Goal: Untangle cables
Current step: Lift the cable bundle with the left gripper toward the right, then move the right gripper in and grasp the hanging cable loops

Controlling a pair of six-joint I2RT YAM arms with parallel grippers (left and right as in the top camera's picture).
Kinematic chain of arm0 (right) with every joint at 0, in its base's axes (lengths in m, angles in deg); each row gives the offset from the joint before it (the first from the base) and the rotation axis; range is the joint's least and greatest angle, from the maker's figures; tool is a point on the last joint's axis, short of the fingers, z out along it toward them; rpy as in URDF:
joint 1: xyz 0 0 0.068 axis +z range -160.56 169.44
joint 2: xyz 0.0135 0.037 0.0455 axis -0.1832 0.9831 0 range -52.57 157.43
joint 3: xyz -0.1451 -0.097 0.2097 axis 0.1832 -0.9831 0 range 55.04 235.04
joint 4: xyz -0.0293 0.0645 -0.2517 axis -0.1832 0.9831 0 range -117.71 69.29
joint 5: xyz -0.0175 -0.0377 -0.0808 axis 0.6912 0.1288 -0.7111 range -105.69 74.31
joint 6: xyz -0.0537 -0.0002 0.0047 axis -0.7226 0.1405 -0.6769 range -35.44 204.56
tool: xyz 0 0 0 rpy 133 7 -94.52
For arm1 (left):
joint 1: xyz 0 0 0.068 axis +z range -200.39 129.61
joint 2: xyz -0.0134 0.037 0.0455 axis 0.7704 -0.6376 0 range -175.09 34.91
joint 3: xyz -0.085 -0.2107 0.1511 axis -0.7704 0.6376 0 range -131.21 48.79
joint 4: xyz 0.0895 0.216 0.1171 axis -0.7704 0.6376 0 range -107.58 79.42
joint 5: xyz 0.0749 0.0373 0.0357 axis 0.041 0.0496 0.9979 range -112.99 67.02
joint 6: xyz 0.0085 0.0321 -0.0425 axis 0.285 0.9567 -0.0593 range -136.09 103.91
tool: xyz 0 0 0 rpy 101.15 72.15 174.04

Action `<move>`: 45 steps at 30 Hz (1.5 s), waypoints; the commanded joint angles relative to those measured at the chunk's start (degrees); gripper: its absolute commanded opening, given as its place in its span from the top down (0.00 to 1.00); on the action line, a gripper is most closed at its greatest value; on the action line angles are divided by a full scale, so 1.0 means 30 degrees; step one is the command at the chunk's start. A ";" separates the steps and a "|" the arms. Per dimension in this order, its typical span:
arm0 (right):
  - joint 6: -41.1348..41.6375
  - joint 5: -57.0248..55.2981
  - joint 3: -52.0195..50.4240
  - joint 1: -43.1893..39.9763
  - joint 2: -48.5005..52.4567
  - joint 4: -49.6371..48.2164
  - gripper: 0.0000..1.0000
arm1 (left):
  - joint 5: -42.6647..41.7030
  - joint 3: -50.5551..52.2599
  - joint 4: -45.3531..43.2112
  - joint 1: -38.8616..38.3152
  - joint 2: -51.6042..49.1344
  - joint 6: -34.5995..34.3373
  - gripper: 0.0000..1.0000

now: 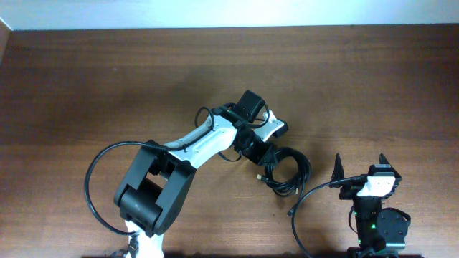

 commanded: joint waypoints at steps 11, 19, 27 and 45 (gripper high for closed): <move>0.9828 0.3126 0.0102 -0.0087 -0.0168 -0.1064 0.01 | -0.4000 -0.0576 0.0044 0.0634 0.2164 -0.1064 1.00; 1.2189 0.8714 0.2441 -0.0087 -0.0131 0.0379 0.01 | -0.3781 -0.0568 0.2229 0.2550 0.4619 0.0007 1.00; 1.2393 0.8874 0.9100 -0.0087 0.2543 0.8794 0.01 | -0.3978 -0.0568 0.2798 0.2951 0.4903 -0.0022 1.00; 1.2524 1.5948 1.7172 -0.0087 1.3719 1.4761 0.01 | -0.4444 -0.0568 0.3716 0.2922 0.4903 -0.1690 0.83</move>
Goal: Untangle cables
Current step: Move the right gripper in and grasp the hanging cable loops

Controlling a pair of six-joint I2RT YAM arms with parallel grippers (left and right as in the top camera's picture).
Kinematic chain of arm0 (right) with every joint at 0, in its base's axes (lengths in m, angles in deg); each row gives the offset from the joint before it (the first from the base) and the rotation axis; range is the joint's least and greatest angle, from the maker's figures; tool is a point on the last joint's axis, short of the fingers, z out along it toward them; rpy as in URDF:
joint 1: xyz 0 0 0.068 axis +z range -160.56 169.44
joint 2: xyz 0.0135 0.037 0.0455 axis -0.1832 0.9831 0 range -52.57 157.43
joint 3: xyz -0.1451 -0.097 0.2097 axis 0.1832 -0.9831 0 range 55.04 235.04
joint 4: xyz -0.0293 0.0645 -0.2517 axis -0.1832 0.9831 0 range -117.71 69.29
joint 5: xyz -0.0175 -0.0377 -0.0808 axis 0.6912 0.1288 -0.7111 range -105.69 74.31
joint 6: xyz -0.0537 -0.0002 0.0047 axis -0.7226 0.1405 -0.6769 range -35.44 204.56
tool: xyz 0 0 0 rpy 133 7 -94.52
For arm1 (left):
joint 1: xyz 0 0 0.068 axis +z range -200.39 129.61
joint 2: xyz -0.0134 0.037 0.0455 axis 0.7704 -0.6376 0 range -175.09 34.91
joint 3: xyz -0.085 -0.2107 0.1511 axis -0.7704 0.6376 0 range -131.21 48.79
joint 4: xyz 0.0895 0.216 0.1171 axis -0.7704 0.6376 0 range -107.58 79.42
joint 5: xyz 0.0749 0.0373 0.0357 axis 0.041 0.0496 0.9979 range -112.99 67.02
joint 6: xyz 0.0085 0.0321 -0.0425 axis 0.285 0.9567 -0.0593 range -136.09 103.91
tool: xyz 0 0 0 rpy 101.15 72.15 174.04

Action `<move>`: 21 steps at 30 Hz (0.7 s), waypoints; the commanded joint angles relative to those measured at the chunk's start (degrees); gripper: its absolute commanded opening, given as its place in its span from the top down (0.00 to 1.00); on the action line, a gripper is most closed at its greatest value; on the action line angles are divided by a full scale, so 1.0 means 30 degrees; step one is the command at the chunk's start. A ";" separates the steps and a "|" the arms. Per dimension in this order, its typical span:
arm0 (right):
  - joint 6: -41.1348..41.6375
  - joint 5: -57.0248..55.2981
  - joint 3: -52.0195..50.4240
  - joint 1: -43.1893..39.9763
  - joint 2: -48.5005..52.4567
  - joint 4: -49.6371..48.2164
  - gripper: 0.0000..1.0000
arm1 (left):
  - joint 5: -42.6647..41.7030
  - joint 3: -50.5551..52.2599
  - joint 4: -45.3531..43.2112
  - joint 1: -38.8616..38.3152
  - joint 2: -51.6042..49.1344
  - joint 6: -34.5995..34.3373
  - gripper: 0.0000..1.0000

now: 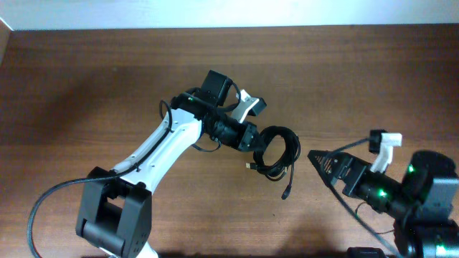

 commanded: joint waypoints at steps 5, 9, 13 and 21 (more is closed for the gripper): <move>-0.1814 0.1923 0.0401 -0.0087 0.2463 0.2193 0.01 | -0.1137 -0.0488 0.0401 -0.0408 0.0503 -0.0357 1.00; -0.2390 0.1807 0.0401 -0.0087 0.3636 0.2266 0.16 | -0.1705 -0.0488 0.0080 -0.0386 0.0503 -0.0350 1.00; -0.2892 0.1508 0.0386 -0.0087 0.4313 0.2441 0.25 | -0.1705 -0.0488 -0.0211 -0.0350 0.0503 -0.0350 1.00; -0.3643 0.1035 0.0386 -0.0087 0.4605 0.2703 0.27 | -0.2426 -0.0488 -0.0255 -0.0350 0.0503 -0.0342 1.00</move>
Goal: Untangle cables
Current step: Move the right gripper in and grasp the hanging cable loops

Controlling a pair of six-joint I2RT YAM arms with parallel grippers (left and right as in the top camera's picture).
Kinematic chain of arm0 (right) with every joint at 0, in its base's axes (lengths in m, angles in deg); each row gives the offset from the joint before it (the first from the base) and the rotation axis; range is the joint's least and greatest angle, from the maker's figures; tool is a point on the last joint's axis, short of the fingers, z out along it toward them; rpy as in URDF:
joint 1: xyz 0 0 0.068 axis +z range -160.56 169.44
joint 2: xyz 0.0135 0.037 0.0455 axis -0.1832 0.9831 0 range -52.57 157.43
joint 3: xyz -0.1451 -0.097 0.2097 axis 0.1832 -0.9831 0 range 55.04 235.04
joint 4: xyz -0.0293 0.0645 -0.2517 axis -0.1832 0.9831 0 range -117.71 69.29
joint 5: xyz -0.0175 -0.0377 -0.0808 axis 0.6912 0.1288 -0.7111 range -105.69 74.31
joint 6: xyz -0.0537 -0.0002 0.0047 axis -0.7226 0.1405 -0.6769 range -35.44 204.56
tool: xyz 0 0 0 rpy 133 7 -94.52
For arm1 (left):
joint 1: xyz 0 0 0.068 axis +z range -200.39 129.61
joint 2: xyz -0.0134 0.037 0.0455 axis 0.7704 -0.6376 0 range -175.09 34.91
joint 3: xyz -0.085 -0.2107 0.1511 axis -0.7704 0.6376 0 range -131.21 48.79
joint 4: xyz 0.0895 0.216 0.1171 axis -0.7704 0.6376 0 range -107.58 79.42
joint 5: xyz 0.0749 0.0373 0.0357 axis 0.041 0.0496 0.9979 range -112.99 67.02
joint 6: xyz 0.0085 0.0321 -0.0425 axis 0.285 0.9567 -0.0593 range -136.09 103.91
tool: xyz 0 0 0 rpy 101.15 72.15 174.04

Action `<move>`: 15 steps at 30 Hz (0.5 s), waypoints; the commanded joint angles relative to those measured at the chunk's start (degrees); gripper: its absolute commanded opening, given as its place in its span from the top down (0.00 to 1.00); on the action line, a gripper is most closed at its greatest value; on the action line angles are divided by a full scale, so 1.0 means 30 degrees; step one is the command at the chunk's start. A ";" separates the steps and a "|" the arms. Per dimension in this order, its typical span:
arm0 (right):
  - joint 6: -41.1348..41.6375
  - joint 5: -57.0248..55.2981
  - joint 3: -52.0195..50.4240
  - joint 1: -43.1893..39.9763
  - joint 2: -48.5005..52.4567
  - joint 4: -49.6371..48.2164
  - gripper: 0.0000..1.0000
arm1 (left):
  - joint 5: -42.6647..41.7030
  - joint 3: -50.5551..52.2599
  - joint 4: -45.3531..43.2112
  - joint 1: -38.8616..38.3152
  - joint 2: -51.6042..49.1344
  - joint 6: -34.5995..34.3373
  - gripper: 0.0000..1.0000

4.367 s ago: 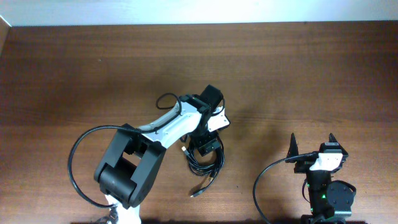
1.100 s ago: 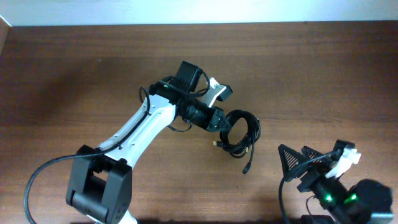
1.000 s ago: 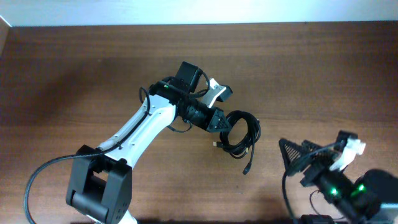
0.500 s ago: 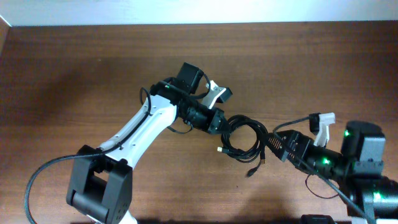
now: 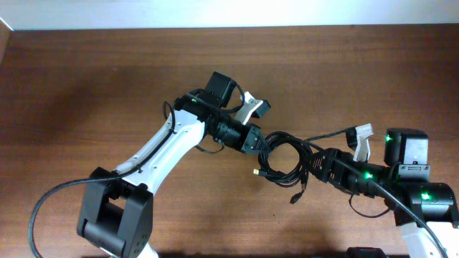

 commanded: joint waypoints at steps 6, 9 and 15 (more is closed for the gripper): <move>-0.1355 -0.2142 0.0299 -0.0087 0.0029 0.0117 0.27 | -0.1362 -0.0488 0.0335 0.0058 0.0503 0.0051 1.00; -0.1348 -0.3155 0.0299 -0.0087 0.0029 0.0328 0.27 | -0.1370 -0.0488 0.0503 0.0211 0.0503 0.0044 1.00; -0.1282 -0.4721 0.0299 -0.0087 0.0029 0.0474 0.25 | -0.1464 -0.0488 0.1333 0.0780 0.0503 0.0095 1.00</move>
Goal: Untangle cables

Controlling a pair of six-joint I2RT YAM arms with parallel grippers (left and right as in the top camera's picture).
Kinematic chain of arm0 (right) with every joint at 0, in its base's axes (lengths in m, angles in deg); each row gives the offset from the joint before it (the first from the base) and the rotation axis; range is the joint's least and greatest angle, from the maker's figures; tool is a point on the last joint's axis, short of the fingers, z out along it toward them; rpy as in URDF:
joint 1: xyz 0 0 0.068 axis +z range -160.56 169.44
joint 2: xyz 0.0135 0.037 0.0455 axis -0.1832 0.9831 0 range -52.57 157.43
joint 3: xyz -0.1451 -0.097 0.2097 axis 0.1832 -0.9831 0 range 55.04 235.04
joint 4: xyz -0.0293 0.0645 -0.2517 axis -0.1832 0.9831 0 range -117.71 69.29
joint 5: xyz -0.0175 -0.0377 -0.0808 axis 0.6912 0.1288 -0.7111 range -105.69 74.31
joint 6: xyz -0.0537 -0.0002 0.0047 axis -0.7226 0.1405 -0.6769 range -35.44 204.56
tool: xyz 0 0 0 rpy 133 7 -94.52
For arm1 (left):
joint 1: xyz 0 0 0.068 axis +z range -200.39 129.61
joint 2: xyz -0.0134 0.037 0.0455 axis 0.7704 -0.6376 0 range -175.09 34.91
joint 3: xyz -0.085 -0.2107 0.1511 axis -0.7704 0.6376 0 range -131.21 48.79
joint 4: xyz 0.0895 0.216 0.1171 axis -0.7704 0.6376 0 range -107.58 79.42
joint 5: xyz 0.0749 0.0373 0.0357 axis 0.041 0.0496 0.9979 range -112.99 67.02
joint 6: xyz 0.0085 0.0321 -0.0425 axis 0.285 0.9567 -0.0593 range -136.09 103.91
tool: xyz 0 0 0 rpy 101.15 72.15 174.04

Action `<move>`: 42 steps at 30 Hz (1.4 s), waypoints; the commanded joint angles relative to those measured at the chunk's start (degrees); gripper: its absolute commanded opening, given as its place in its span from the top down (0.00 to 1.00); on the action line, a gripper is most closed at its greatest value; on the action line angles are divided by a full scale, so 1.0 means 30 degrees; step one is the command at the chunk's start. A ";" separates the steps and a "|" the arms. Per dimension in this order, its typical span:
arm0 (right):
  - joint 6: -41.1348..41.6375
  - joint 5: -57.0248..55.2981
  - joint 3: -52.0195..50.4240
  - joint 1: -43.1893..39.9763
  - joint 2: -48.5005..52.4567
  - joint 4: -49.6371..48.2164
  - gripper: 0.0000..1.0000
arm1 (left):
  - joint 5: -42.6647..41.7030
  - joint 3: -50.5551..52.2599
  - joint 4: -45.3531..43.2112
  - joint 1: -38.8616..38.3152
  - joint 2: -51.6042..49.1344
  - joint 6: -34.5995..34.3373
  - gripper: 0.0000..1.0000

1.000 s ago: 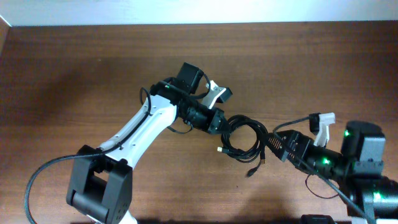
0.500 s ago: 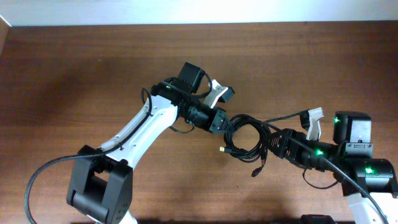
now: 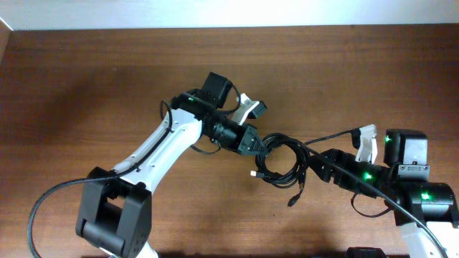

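Observation:
A black cable bundle (image 3: pixel 283 159) hangs in loose loops at mid-table, one plug end (image 3: pixel 256 173) at its left and another plug (image 3: pixel 292 201) dangling below. My left gripper (image 3: pixel 252 143) is shut on the bundle's upper left loops. The right gripper (image 3: pixel 318 165) comes in from the right, its dark fingers against the bundle's right edge. They merge with the black cables, so whether they are shut is unclear. A thin dark strand (image 3: pixel 330 136) runs from the bundle's top toward the right wrist.
The brown wooden table (image 3: pixel 86 93) carries nothing else. The left arm's base (image 3: pixel 115 222) stands at the front left with a black hose looping beside it. At the front right is the right arm's base (image 3: pixel 423 208).
The right gripper has drawn back slightly to the right, still at the bundle's right edge. The loops sagged a little and the lower plug shifted slightly. The left gripper barely moved.
At first my left gripper held the coiled bundle low on the table while the right gripper stood open at the front right. Then the left had the coil raised and shifted left, with the right gripper nearing. After that the right gripper was at the bundle's right side, where it stays.

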 commanded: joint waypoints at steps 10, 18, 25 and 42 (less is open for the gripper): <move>-0.0219 -0.0882 0.0291 -0.0087 0.0029 0.0153 0.25 | -0.3628 -0.0488 -0.0911 0.0197 0.0503 0.0095 1.00; -0.0219 0.0168 0.0291 -0.0087 0.0029 0.0109 0.25 | -0.3789 -0.0488 -0.1909 -0.0080 0.0503 0.0080 1.00; -0.0226 0.0357 0.0291 -0.0087 0.0029 -0.0015 0.25 | -0.6426 -0.0488 -0.4459 -0.0736 0.0503 0.0015 1.00; 0.0947 -0.6200 0.0291 -0.0087 0.0029 0.2076 0.25 | -0.7788 -0.0488 -0.4044 -0.0714 0.0503 0.0022 1.00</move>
